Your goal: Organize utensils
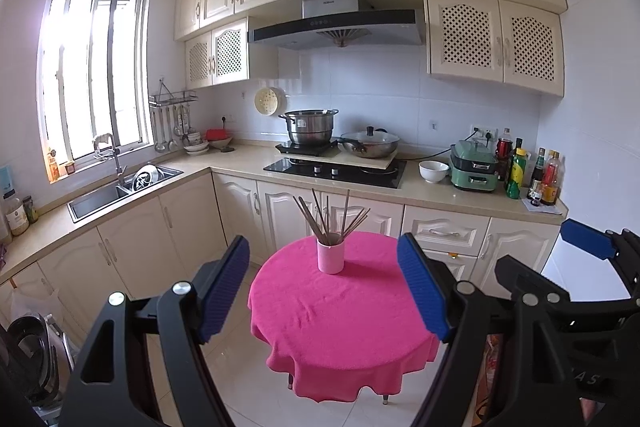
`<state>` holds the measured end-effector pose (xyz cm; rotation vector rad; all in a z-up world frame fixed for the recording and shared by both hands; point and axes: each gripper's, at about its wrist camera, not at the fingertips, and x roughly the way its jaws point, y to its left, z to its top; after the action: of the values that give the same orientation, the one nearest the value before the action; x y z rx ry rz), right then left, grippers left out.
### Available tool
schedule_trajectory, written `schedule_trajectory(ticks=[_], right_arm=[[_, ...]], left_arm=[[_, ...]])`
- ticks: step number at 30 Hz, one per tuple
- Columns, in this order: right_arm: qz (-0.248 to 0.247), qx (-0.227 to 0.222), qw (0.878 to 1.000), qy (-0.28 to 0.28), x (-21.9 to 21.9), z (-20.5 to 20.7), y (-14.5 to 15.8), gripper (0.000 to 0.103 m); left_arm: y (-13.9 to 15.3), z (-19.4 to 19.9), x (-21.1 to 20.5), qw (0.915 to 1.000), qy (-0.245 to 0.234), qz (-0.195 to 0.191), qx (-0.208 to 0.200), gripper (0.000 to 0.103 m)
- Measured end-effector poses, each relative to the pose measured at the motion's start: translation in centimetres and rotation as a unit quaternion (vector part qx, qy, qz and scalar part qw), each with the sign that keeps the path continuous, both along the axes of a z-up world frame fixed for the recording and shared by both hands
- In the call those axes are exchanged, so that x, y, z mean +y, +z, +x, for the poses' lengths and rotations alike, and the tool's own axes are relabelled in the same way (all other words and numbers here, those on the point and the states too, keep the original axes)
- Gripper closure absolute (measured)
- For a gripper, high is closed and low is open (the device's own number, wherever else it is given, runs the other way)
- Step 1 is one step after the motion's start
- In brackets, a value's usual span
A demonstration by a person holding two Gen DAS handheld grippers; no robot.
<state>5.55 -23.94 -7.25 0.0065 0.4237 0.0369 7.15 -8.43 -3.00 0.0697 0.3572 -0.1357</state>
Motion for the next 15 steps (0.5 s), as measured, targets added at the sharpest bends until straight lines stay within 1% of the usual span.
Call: schedule_trajectory(ticks=[15], right_arm=[[-0.002, 0.006, 1.0, -0.002, 0.27, 1.02, -0.3, 0.015]], left_arm=[[-0.29, 0.43, -0.11, 1.0, -0.003, 0.0, 0.003, 0.028]])
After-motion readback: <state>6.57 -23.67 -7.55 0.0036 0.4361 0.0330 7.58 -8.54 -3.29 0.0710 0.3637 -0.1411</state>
